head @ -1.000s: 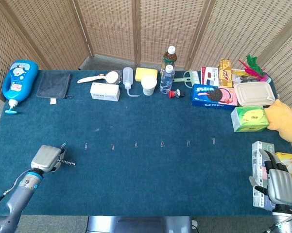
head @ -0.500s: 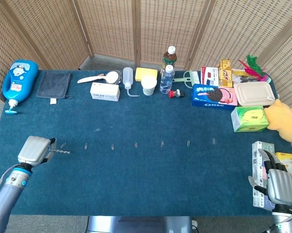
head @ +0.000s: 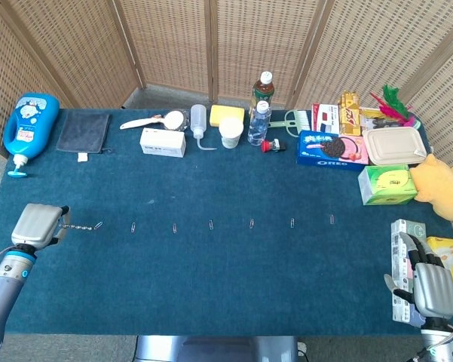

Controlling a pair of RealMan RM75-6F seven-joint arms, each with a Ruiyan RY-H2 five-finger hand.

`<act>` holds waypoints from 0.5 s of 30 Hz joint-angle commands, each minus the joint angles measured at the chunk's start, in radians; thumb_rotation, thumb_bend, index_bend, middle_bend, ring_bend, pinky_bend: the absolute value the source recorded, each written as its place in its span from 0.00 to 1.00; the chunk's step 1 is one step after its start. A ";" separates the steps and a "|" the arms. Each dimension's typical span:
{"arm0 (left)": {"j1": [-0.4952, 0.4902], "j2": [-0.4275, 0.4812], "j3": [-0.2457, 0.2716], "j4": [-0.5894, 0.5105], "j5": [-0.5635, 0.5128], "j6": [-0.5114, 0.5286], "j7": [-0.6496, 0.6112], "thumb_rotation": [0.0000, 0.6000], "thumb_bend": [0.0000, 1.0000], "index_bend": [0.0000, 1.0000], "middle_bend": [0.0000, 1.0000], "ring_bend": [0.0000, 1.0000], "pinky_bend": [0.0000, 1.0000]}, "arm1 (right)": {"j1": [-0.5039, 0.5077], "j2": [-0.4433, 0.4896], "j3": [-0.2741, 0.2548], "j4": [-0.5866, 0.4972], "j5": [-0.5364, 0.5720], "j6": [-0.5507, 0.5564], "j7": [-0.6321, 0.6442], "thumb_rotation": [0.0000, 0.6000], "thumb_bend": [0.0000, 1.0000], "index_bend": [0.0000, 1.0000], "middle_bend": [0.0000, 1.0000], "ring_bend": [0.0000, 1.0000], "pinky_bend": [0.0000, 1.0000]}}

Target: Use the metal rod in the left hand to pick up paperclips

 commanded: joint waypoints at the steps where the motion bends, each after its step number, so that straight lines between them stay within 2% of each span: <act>1: -0.004 -0.015 0.002 0.028 -0.022 -0.018 0.000 1.00 0.68 0.63 1.00 1.00 1.00 | 0.001 0.000 0.000 -0.001 0.002 -0.003 -0.004 1.00 0.27 0.10 0.18 0.15 0.26; 15: -0.028 -0.074 -0.004 0.111 -0.054 -0.053 -0.004 1.00 0.69 0.63 1.00 1.00 1.00 | 0.003 -0.002 0.003 -0.011 0.011 -0.008 -0.022 1.00 0.27 0.09 0.18 0.15 0.26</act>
